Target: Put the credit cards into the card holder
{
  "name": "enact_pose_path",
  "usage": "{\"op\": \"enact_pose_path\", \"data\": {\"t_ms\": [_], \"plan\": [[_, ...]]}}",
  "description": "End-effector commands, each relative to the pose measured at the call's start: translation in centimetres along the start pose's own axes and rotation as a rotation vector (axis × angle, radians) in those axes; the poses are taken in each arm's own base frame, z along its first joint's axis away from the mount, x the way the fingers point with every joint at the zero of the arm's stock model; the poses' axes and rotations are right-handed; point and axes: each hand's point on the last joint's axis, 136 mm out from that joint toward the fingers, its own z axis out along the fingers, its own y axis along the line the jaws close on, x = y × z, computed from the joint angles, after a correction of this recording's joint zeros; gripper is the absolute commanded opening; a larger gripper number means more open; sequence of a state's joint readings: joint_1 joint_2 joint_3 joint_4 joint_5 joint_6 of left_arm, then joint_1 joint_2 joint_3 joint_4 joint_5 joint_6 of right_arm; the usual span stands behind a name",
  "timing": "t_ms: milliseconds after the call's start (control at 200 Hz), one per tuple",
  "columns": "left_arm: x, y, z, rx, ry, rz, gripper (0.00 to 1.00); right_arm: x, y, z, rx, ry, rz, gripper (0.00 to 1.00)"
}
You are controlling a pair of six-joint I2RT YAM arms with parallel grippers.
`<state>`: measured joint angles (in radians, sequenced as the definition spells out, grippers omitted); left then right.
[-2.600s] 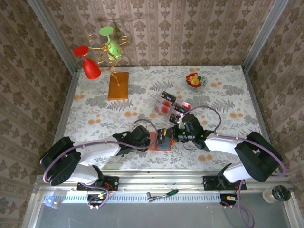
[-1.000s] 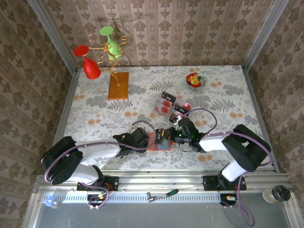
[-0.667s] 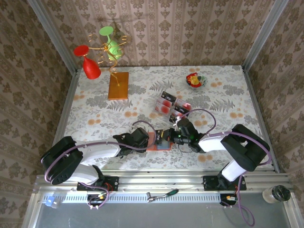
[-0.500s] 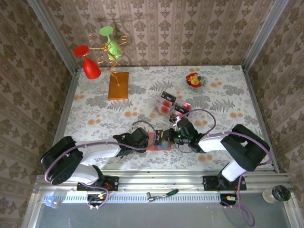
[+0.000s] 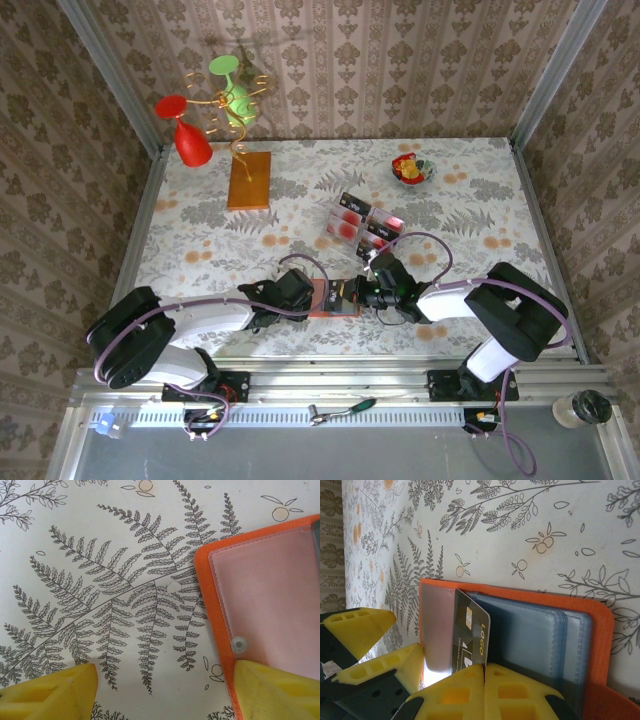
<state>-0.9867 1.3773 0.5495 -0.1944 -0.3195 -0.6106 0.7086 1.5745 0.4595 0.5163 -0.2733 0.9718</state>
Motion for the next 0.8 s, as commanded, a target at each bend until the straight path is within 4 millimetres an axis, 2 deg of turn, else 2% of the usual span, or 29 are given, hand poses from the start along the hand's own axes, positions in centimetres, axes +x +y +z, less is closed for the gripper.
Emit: {"op": "enact_pose_path", "data": {"t_ms": [0, 360, 795], "plan": [[0.0, 0.3, 0.2, -0.020, 0.004, -0.006, 0.73, 1.0, -0.4, -0.1, 0.031, 0.039, -0.019, 0.00], [0.0, 0.3, 0.2, -0.019, 0.002, -0.007, 0.73, 1.6, -0.6, 0.0, 0.061, 0.058, -0.014, 0.00], [-0.2, 0.0, 0.3, -0.010, 0.000, -0.005, 0.73, 1.3, -0.2, 1.7, 0.079, 0.079, -0.011, 0.00]]}}
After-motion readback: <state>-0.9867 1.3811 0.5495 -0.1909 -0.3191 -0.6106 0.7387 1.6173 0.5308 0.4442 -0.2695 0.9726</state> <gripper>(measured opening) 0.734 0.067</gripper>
